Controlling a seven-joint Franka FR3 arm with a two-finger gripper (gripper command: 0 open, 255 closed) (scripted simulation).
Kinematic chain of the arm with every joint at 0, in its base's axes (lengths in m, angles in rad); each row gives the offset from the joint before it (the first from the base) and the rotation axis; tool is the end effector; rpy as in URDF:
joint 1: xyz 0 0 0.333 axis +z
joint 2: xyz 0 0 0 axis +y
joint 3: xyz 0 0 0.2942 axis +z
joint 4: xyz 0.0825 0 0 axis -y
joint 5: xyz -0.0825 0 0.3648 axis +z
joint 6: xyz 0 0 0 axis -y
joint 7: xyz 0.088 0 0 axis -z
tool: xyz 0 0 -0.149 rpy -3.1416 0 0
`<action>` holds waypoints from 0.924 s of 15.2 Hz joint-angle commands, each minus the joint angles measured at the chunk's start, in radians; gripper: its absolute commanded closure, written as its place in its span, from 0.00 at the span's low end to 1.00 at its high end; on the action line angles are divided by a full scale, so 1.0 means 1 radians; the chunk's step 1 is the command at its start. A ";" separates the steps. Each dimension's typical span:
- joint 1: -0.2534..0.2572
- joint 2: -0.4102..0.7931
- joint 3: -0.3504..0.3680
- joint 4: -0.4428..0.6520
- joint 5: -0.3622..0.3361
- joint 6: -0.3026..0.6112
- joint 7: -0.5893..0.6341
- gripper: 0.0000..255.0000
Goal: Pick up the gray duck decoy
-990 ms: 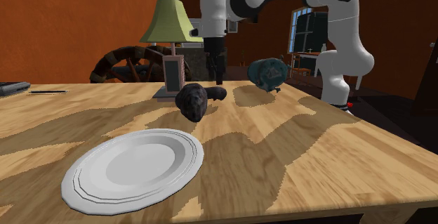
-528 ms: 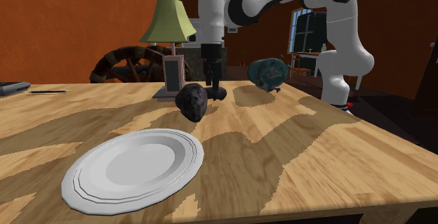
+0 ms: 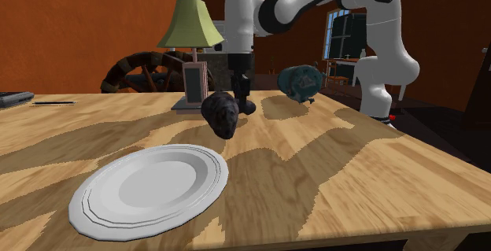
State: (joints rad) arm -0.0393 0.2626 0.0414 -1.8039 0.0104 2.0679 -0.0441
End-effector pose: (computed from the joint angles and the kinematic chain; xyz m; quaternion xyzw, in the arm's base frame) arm 0.6044 0.0012 0.3460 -0.9998 -0.0199 -0.0010 0.0099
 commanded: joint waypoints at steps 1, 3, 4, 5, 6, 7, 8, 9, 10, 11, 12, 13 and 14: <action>0.001 0.008 -0.001 -0.016 -0.001 0.000 0.003 1.00; 0.003 0.007 0.001 -0.017 -0.002 0.000 0.008 1.00; -0.006 0.030 -0.005 0.022 -0.001 -0.016 -0.007 1.00; -0.006 0.025 -0.005 0.029 -0.001 -0.028 -0.007 1.00; -0.006 0.020 -0.005 0.036 -0.001 -0.040 -0.007 1.00; -0.006 0.016 -0.005 0.044 -0.001 -0.052 -0.007 1.00; -0.006 0.012 -0.005 0.052 -0.001 -0.064 -0.006 1.00; -0.006 0.008 -0.005 0.060 -0.001 -0.076 -0.006 1.00; -0.006 0.004 -0.005 0.069 -0.001 -0.088 -0.006 1.00; -0.006 0.001 -0.005 0.077 -0.001 -0.100 -0.006 1.00; -0.006 -0.003 -0.004 0.086 -0.001 -0.113 -0.006 1.00; -0.006 -0.006 -0.004 0.095 -0.001 -0.125 -0.006 1.00; -0.007 -0.009 -0.004 0.105 -0.001 -0.137 -0.006 1.00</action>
State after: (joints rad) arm -0.0459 0.2582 0.0370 -1.7092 0.0096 1.9424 -0.0503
